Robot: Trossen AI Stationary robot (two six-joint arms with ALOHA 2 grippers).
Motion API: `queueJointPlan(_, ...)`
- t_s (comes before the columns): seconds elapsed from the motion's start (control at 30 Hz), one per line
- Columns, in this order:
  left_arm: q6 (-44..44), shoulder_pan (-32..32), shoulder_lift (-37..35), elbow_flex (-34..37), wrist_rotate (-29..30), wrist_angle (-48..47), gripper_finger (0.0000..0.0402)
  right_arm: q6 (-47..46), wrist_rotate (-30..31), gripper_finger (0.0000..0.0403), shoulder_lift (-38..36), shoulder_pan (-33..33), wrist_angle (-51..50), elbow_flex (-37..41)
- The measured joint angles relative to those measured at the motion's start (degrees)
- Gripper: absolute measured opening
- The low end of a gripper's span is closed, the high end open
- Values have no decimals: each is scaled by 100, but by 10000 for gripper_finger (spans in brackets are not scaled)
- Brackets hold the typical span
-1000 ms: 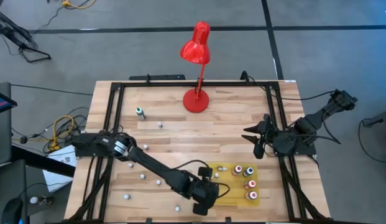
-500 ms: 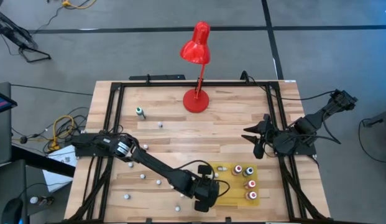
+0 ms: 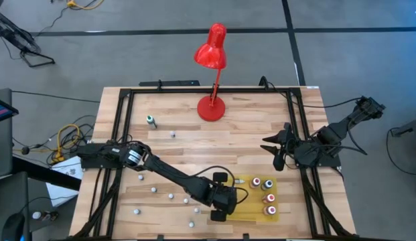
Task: Pick & Place food coloring
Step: Put the green food coloring into the yellow bin
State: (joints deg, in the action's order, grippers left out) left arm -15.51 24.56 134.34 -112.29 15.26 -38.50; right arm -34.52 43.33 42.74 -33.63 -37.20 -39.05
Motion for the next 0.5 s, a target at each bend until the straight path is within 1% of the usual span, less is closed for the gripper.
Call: queueJointPlan(0.5,-115,-11,0,2,12,-2,55,0,0,129,0,0,-1,0)
